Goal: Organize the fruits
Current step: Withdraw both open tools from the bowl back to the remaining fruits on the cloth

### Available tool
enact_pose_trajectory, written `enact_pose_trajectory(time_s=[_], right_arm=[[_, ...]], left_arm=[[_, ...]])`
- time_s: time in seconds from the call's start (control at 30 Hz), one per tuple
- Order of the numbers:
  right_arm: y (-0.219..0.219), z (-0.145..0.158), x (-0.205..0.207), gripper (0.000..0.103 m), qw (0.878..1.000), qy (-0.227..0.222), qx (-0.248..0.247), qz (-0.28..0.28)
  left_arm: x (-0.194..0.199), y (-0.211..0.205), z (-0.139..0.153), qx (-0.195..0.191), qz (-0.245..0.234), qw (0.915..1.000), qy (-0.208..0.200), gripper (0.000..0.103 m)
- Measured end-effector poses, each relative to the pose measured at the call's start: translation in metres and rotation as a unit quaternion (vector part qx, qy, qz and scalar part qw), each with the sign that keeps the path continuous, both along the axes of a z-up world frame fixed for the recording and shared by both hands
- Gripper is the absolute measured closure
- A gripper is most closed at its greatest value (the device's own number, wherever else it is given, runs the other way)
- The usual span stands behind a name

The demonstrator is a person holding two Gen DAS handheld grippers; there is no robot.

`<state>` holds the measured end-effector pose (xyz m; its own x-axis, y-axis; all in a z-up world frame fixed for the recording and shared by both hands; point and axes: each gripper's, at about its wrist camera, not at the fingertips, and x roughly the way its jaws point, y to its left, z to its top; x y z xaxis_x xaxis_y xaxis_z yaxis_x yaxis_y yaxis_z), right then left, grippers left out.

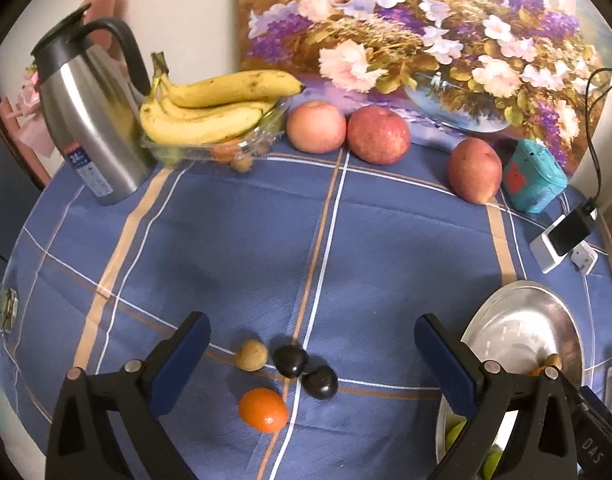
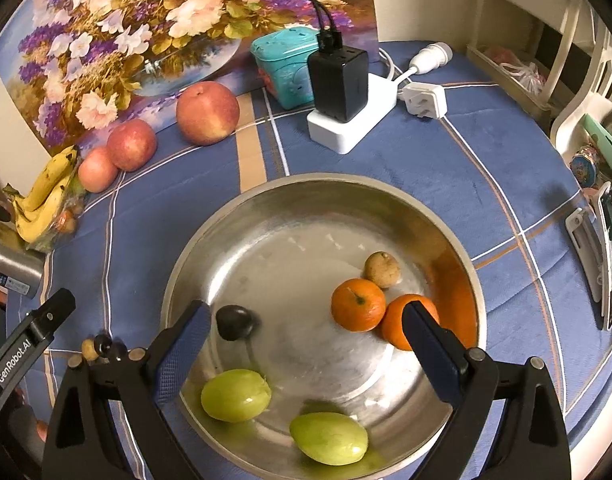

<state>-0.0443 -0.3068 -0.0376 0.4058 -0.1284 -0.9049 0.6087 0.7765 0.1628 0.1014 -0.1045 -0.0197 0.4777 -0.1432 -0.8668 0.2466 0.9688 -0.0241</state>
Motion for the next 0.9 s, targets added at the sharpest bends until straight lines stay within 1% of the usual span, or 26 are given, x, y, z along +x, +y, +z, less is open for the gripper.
enact_pose_trajectory(time_s=[0.1, 0.17, 0.27, 0.43, 0.57, 0.7, 0.9], right_arm=[[0.003, -0.001, 0.002, 0.007, 1.000, -0.004, 0.007, 0.003], [0.007, -0.001, 0.003, 0.007, 1.000, -0.005, 0.007, 0.007], [0.012, -0.001, 0.006, 0.007, 1.000, -0.002, 0.005, 0.012], [0.019, -0.003, 0.010, 0.007, 1.000, -0.004, 0.013, 0.018], [0.028, -0.004, 0.014, 0.007, 1.000, 0.005, 0.003, 0.027], [0.039, -0.005, 0.021, 0.007, 0.999, 0.008, 0.001, 0.043], [0.066, -0.003, 0.035, 0.007, 0.997, 0.007, -0.004, 0.077]], left_arm=[[0.005, 0.006, -0.002, -0.012, 0.001, 0.9997, 0.022, 0.000], [0.007, 0.011, -0.003, -0.014, 0.002, 0.9995, 0.029, 0.000], [0.013, 0.020, -0.006, -0.003, 0.006, 0.9990, 0.043, 0.000], [0.024, 0.043, -0.013, 0.010, 0.026, 0.9985, 0.048, 0.000], [0.029, 0.061, -0.018, 0.018, 0.043, 0.9979, 0.045, 0.000], [0.034, 0.080, -0.021, 0.014, 0.051, 0.9977, 0.043, 0.000], [0.038, 0.107, -0.014, 0.013, 0.068, 0.9975, 0.014, 0.000]])
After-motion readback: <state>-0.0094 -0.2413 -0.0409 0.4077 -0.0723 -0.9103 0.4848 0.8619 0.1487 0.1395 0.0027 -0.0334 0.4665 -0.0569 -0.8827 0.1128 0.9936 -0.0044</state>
